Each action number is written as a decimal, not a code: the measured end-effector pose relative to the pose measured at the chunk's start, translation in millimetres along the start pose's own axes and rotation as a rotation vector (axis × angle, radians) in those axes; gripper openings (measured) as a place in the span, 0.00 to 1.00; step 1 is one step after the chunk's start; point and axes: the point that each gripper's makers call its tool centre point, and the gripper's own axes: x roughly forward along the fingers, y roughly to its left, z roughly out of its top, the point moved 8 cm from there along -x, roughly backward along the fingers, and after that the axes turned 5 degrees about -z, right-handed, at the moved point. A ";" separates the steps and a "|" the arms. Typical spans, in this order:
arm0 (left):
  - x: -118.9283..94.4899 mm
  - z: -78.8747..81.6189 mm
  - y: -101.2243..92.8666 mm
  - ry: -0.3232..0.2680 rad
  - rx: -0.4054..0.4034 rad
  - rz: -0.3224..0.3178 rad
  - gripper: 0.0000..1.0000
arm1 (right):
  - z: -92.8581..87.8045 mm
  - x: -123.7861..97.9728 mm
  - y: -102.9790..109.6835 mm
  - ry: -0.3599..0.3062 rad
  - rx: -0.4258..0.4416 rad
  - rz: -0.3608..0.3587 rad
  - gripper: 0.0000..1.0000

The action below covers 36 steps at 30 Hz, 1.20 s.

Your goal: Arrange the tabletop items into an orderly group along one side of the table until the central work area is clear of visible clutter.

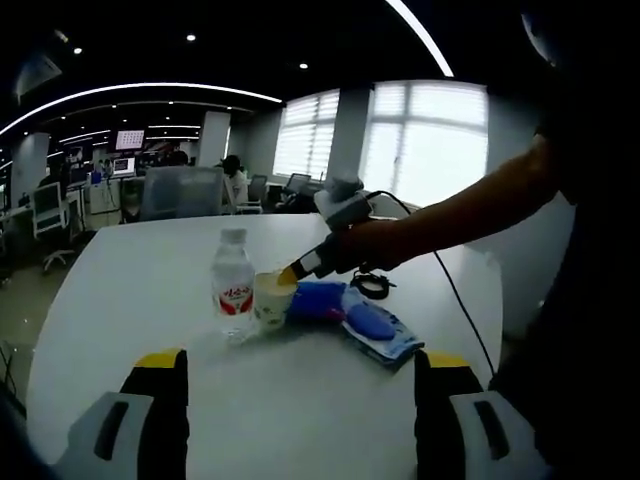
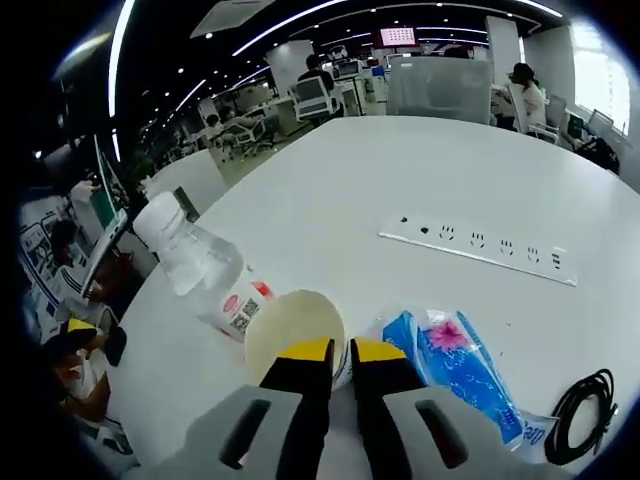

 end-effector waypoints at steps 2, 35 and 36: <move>0.7 0.4 -0.5 0.001 0.002 -0.002 0.93 | 2.0 -0.4 -1.8 -0.014 0.006 0.005 0.07; 48.8 16.6 -30.5 0.028 0.048 -0.083 1.00 | -47.2 -81.0 -51.8 -0.159 0.042 -0.036 0.54; 50.9 17.3 -31.7 0.028 0.049 -0.086 1.00 | -50.8 -84.9 -53.0 -0.161 0.042 -0.039 0.56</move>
